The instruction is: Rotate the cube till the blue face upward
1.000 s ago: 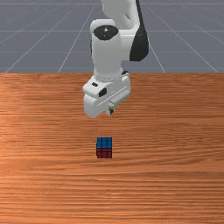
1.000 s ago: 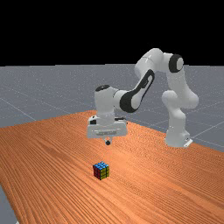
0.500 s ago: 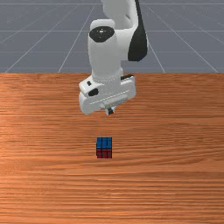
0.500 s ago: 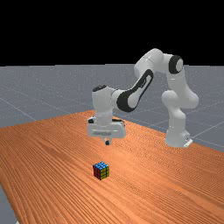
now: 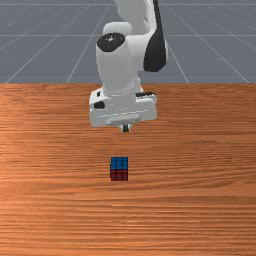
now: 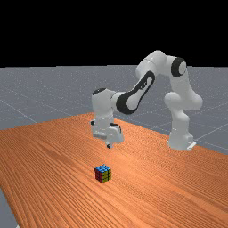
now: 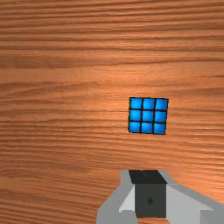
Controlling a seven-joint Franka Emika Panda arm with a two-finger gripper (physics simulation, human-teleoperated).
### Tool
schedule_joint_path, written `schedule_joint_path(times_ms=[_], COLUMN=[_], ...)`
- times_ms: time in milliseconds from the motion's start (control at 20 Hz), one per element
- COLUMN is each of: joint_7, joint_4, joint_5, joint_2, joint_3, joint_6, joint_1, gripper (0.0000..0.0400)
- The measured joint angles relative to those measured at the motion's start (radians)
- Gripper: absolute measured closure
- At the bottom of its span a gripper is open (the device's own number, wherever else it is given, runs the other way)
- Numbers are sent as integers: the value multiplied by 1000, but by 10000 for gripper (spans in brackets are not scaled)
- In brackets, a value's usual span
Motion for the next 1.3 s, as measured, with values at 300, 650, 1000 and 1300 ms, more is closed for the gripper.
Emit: schedule_joint_path(times_ms=[300, 650, 1000, 1300], joint_7=[59, 74, 74, 100], joint_4=[74, 138, 144, 149], joint_5=[20, 10, 9, 2], joint_2=[96, 232, 269, 287], joint_3=[-5, -18, -12, -15], joint_6=[49, 84, 113, 201], joint_1=[-3, -19, -11, 18], gripper=[400, 400, 400, 358])
